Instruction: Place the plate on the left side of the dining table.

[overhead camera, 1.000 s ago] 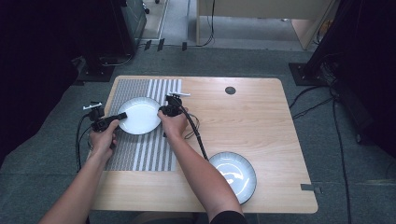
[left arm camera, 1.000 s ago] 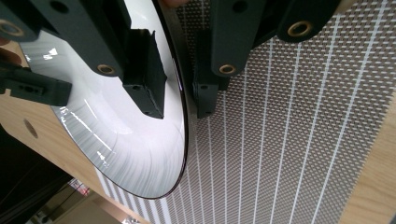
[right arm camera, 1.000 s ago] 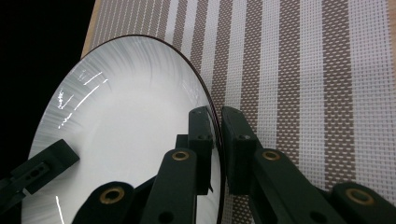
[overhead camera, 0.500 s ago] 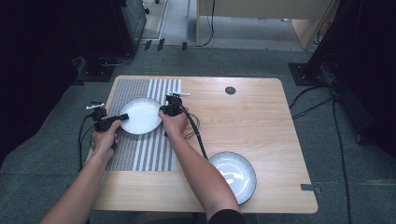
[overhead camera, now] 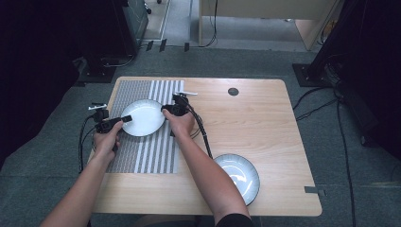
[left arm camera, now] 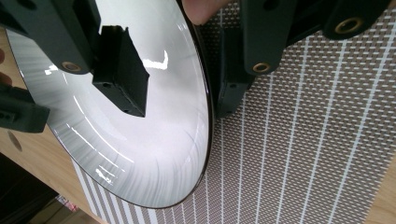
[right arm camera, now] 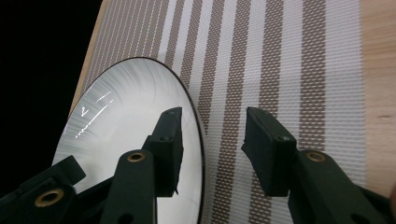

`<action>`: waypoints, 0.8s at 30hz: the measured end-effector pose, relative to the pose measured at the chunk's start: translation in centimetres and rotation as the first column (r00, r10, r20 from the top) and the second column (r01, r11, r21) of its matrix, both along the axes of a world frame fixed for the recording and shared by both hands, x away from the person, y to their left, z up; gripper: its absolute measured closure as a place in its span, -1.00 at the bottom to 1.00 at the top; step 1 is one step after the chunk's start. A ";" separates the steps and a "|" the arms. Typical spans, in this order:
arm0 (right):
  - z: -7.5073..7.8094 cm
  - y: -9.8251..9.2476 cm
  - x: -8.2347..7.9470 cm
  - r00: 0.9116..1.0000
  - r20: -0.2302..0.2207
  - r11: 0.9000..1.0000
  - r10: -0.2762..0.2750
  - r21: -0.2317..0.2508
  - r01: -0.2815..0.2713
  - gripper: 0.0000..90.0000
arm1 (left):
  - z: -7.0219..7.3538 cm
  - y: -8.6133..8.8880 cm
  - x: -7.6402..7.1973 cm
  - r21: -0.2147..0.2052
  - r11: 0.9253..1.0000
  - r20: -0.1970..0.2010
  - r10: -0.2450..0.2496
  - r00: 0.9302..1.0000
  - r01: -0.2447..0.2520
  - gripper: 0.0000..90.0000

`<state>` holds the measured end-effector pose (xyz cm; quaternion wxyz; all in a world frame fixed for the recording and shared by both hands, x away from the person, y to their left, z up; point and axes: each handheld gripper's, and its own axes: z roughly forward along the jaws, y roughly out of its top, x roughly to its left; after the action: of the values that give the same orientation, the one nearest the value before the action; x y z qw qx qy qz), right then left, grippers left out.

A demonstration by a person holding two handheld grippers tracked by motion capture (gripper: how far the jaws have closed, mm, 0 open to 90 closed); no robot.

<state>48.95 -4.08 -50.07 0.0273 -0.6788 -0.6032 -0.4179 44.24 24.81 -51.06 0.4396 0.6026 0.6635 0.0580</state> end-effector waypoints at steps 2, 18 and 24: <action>0.1 -0.4 -0.1 1.000 0.010 1.000 0.002 0.002 -0.003 0.25 | 0.1 0.1 0.0 -0.004 1.000 -0.001 0.001 1.000 -0.001 0.15; 1.5 -2.5 -1.2 0.988 0.126 0.996 0.084 -0.033 -0.081 0.02 | 1.7 0.7 -1.4 0.107 0.994 0.029 0.004 1.000 -0.007 -0.61; 2.1 -3.7 -1.7 0.983 0.149 0.993 0.106 -0.065 -0.097 -0.10 | 2.2 0.3 -2.3 0.149 0.989 0.042 -0.004 0.999 -0.002 -0.64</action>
<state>47.26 -7.83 -47.93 -0.0173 -0.6139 -0.6490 -0.4491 41.90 25.10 -48.84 0.4074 0.6327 0.6475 0.1199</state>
